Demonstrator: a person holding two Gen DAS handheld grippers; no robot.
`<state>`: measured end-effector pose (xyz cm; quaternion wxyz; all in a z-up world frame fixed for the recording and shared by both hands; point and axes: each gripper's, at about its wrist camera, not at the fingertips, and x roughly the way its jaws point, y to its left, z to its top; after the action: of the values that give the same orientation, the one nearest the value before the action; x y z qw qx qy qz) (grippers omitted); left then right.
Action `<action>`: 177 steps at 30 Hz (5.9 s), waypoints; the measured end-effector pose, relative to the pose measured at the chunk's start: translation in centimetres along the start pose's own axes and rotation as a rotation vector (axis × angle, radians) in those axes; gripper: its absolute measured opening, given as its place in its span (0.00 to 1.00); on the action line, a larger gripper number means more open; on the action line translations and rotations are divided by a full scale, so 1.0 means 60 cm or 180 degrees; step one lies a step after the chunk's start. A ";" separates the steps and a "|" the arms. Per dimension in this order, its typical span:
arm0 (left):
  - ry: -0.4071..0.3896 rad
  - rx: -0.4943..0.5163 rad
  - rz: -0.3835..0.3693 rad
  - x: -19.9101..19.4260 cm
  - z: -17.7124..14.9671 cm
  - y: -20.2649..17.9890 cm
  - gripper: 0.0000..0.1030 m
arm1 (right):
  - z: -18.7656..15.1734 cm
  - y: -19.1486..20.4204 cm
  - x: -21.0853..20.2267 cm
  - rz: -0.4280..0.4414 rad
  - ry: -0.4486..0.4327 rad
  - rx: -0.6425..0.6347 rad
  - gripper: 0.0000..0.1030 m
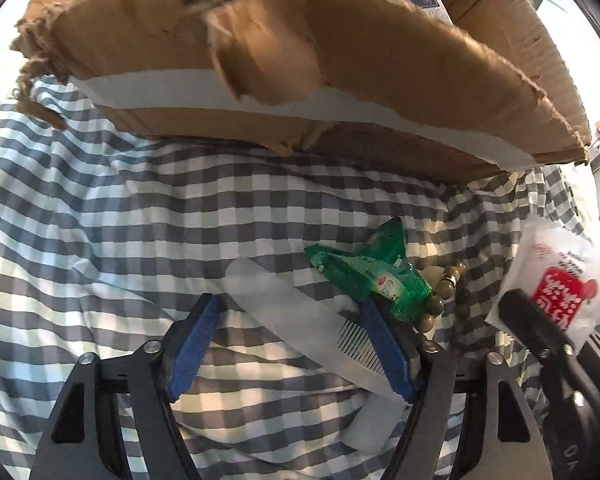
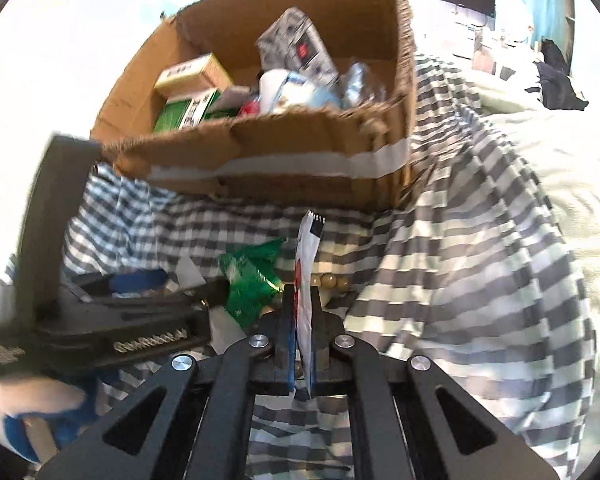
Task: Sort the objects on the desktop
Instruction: 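Grasp the clear comb with the left gripper while the right grasps the red-printed sachet, then lift the comb and sachet and carry both over the box, then open both grippers to drop the comb and sachet into the box, then withdraw both open grippers up from the box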
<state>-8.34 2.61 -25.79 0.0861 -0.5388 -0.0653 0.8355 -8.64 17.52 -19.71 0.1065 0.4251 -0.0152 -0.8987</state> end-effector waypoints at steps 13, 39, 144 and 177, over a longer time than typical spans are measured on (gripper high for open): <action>-0.0072 0.0342 -0.0303 -0.022 -0.051 -0.029 0.00 | 0.009 -0.016 -0.040 0.0003 -0.0199 0.0112 0.03; 0.0146 -0.0363 -0.0635 -0.025 -0.060 -0.049 0.26 | 0.012 -0.025 -0.085 -0.0057 -0.0431 0.0167 0.03; -0.1930 0.0681 0.0213 -0.236 0.279 -0.042 0.65 | 0.296 0.013 -0.079 -0.0170 -0.1347 -0.0117 0.46; -0.3068 0.0560 0.0420 -0.558 0.111 -0.049 1.00 | 0.217 0.084 -0.413 -0.0371 -0.2254 -0.0160 1.00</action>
<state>-0.67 -1.78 7.29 0.0382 -0.0847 0.0073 0.9956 -2.49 16.86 8.02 0.0536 0.0847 -0.0047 -0.9950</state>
